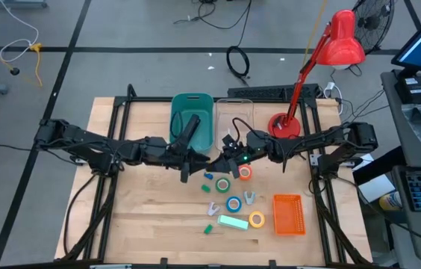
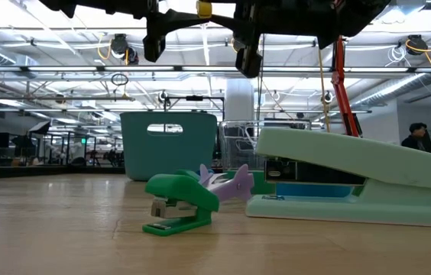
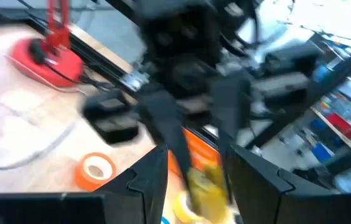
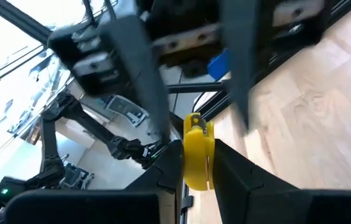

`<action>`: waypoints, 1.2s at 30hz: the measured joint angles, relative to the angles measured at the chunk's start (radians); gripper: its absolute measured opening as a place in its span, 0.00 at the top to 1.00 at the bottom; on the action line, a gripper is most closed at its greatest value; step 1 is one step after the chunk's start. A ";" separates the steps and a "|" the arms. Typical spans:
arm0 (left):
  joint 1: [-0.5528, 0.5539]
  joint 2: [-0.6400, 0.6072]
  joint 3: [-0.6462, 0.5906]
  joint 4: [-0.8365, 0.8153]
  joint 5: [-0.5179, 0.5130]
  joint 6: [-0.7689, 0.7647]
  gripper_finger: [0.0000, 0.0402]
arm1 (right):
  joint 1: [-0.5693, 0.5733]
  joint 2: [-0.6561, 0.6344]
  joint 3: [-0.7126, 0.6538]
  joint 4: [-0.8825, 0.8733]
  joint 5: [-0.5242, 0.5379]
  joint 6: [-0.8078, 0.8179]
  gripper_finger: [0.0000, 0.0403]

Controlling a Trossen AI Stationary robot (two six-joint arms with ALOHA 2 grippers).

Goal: Pick and place Stapler, Stapler remover, tape
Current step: Put the small yellow stapler into the green bin

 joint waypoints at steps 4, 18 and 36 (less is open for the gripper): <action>0.010 0.000 0.000 -0.001 -0.004 0.000 0.60 | 0.002 0.000 0.000 0.004 -0.001 0.000 0.87; -0.002 0.000 0.000 -0.001 0.038 -0.030 0.60 | -0.003 0.000 0.000 0.003 0.043 -0.005 0.87; -0.006 0.000 0.000 -0.007 0.090 -0.030 0.60 | -0.003 0.000 0.001 0.002 0.074 -0.004 0.88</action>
